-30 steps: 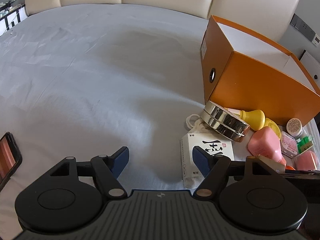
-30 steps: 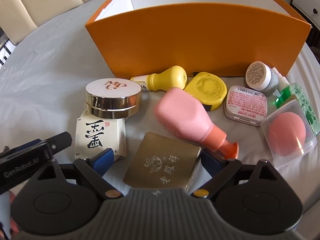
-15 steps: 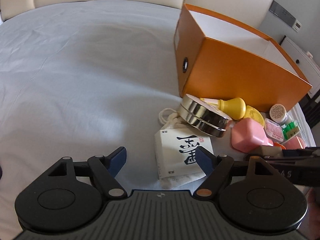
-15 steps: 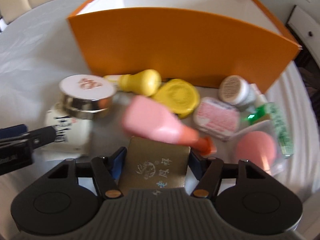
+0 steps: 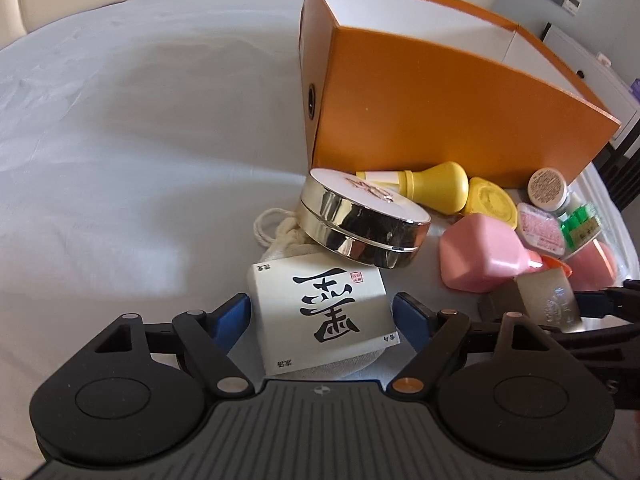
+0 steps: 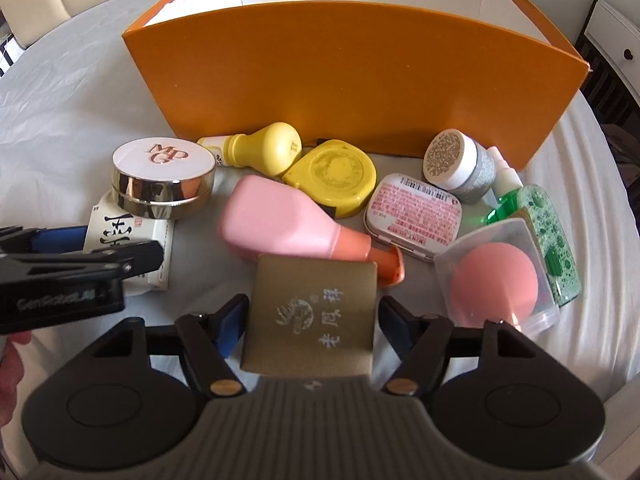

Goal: Organize rigid objects
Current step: 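Grasp the gold card box with the right tool while the left tool grasps the white calligraphy box, then lift the gold box with the right tool while the left tool lifts the white box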

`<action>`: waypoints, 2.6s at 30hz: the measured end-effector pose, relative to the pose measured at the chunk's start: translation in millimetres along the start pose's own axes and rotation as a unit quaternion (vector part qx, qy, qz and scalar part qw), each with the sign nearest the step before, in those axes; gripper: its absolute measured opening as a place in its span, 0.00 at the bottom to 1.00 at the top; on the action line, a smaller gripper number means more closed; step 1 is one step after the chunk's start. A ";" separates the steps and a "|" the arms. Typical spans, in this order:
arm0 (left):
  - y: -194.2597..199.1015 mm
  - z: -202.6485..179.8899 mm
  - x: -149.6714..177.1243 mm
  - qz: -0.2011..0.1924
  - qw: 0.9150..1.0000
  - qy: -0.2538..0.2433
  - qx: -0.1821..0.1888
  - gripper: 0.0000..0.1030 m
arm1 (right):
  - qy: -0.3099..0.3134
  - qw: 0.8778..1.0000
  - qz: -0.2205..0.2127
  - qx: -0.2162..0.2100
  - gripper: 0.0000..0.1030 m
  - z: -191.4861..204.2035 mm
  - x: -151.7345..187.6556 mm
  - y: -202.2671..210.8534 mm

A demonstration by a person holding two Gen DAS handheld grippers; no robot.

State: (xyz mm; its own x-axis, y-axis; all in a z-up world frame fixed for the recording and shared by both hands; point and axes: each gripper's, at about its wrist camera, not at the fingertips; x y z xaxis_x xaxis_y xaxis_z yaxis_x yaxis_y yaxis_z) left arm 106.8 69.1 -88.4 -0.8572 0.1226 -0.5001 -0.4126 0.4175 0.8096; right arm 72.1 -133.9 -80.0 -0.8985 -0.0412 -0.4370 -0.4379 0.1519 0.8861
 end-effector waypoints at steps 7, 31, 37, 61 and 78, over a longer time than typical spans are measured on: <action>-17.2 -9.3 -1.7 0.003 1.000 0.000 -0.030 0.88 | -0.009 1.000 -0.004 -0.020 0.63 -8.7 1.4 2.4; 57.6 -24.6 28.9 -0.082 0.994 0.067 -0.025 0.75 | 0.020 0.995 -0.085 -0.048 0.59 -13.8 3.4 75.4; 81.2 -35.2 -3.9 -0.128 0.990 0.052 -0.005 0.30 | 0.017 0.990 -0.135 -0.043 0.59 -27.3 -23.2 95.9; 32.6 10.0 36.2 -0.013 0.985 0.165 0.042 0.74 | -0.009 0.994 -0.029 -0.109 0.60 -18.3 -1.3 36.0; 20.3 9.8 35.6 -0.045 0.975 0.199 0.093 0.45 | 0.005 0.995 -0.019 -0.099 0.60 -4.5 7.1 18.4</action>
State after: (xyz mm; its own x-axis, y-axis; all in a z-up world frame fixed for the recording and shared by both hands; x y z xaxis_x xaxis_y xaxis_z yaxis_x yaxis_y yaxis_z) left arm 70.9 90.8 -92.8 -0.8873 -0.2650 -0.3774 -0.4598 0.5704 0.6806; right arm 57.5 -135.8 -66.1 -0.8810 -0.0532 -0.4702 -0.4681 -0.0471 0.8824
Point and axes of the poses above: each gripper's, at about its wrist camera, not at the fingertips, and y roughly against the way its jaws point, z to its left, x to its underside, and after that the axes turned 14 degrees about x, right-handed
